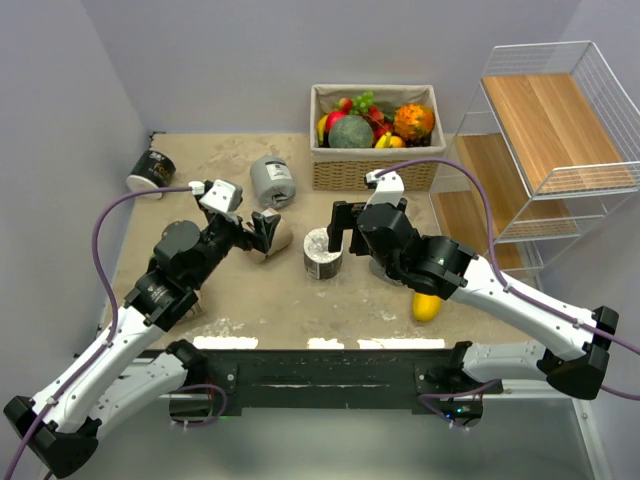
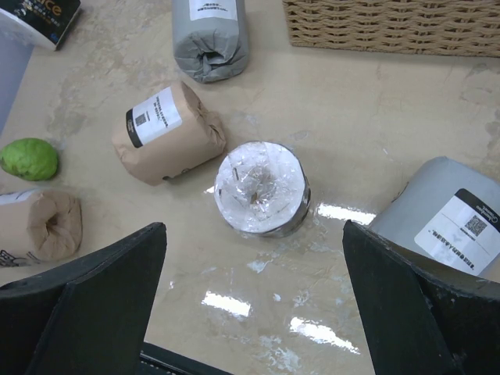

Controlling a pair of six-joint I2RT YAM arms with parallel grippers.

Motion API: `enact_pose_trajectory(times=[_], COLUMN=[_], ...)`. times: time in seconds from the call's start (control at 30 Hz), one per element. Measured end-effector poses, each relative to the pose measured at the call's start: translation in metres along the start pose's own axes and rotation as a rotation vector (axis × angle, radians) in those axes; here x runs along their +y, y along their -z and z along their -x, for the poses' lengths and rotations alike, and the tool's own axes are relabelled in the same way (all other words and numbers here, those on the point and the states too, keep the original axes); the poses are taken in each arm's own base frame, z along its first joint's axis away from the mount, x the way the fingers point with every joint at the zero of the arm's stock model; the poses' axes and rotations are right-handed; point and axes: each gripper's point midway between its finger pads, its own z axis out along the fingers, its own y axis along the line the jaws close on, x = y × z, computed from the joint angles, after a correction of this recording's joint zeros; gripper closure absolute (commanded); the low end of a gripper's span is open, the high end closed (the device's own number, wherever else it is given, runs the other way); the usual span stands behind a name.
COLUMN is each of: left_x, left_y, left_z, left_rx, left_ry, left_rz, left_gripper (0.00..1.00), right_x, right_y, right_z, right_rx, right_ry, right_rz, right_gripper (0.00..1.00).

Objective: Place and organize the paper towels onto the shelf

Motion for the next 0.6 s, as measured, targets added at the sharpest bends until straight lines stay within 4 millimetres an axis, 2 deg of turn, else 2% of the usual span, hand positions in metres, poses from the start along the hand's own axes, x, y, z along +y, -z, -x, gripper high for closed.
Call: enact_pose_trajectory(times=[0.23,0.33,0.47,0.6], left_x=[0.000,-0.001,-0.006,-0.013], left_y=[-0.002,-0.005,-0.012,-0.024], left_z=[-0.003,-0.008,-0.024,-0.036], left_rx=[0.009,0.029,0.116,0.217], left_ry=[-0.002,-0.016,-0.051,-0.094], left_rz=[0.001,0.004,-0.006,-0.011], left_gripper=[0.01,0.05,0.11,0.15], right_x=[-0.002,-0.005,-0.011,-0.008], right_y=[0.001,0.005,0.016,0.039], right_z=[-0.003,-0.005,0.001,0.011], right_rx=[0.000,0.001,-0.013,-0.032], right_ry=[0.000,0.000,0.005,0.036], right_rz=[0.006,0.011,0.022,0.131], right_gripper=[0.01,0.01,0.01,0.02])
